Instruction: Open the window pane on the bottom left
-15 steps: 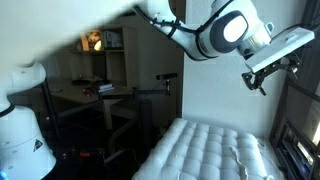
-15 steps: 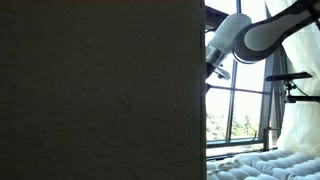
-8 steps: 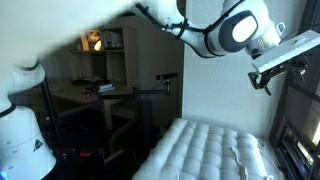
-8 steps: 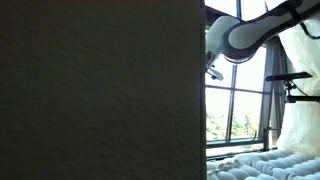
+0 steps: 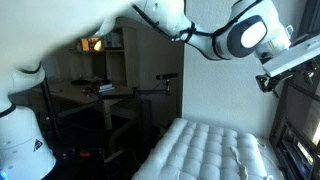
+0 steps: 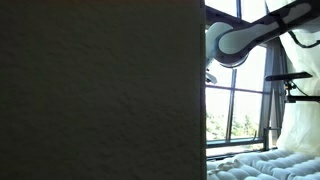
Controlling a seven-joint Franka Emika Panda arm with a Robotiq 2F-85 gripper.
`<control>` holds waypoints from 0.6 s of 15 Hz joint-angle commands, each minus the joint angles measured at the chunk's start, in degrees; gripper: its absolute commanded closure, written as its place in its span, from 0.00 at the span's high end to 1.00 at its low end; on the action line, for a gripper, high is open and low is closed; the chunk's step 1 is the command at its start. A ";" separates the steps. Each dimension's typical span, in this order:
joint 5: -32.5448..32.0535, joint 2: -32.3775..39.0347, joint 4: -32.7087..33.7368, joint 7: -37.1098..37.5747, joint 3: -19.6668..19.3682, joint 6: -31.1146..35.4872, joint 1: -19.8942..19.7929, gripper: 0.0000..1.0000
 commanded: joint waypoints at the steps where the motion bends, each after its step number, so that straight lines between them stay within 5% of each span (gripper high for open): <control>1: 2.46 1.95 5.00 -3.28 -0.27 -6.31 0.73 1.00; 9: 2.63 0.69 2.44 -5.18 -2.59 -11.00 1.03 1.00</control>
